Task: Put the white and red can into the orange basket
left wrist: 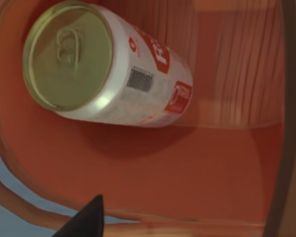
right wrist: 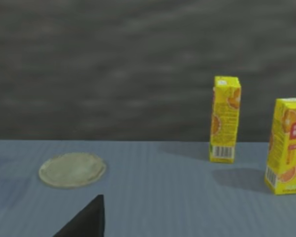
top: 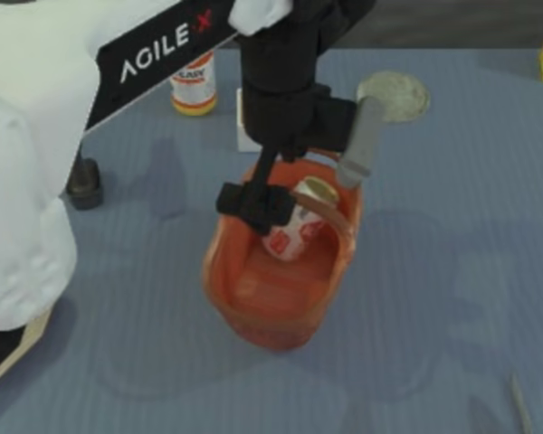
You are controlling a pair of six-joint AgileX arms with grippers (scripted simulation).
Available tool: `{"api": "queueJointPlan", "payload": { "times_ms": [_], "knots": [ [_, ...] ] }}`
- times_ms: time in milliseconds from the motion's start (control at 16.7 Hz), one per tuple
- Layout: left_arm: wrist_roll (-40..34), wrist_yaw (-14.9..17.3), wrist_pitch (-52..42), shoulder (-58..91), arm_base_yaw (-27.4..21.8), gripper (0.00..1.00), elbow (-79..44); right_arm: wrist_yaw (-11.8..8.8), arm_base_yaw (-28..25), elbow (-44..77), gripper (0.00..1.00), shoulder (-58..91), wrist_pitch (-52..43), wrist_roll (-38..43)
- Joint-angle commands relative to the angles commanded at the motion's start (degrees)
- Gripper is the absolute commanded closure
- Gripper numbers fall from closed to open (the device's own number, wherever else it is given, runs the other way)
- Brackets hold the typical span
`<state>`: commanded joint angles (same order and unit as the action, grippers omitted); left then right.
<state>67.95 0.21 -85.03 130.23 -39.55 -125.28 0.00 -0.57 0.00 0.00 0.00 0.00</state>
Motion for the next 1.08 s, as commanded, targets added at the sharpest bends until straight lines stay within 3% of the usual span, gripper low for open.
{"api": "queueJointPlan", "payload": {
  "times_ms": [780, 1080],
  "knots": [
    [0.03, -0.01, 5.01, -0.68, 0.04, 0.0, 5.69, 0.0, 0.0, 0.0, 0.0, 0.0, 0.0, 0.0],
    [0.03, -0.01, 5.01, -0.68, 0.04, 0.38, 5.69, 0.0, 0.0, 0.0, 0.0, 0.0, 0.0, 0.0]
  ]
}}
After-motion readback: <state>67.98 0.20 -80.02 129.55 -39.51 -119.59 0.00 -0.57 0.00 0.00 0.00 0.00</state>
